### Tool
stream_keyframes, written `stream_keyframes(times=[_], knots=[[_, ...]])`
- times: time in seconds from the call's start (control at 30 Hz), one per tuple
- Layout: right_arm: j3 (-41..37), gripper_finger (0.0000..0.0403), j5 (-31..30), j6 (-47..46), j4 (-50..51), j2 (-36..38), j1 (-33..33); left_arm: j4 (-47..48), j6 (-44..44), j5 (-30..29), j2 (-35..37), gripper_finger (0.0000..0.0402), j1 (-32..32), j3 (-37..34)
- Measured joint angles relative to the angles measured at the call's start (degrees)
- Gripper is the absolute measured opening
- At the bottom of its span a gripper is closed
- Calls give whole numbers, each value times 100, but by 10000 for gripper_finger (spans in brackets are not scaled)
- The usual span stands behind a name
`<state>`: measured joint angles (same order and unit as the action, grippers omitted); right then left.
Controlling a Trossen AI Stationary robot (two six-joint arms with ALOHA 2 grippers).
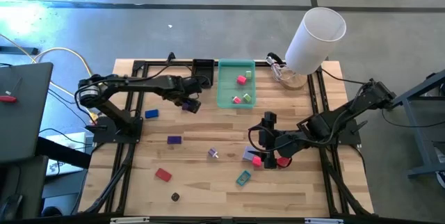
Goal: Pick & Place Office items
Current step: Put the top purple digital clock into the black bin
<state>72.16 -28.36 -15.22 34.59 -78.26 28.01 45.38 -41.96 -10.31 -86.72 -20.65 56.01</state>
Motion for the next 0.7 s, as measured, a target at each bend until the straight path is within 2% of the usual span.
stream_keyframes(times=[0.17, 0.37, 0.7], knots=[[0, 344, 0, 0, 13, 0, 0, -145, 105, 432, -154, 363, -337, 0], [0, 344, 12, 0, 92, -124, 0, -346, 276, 447, -397, 363, -596, 2], [-2, 344, 21, 29, 123, -382, -1, -371, 491, 524, -1055, 363, -579, 24]])
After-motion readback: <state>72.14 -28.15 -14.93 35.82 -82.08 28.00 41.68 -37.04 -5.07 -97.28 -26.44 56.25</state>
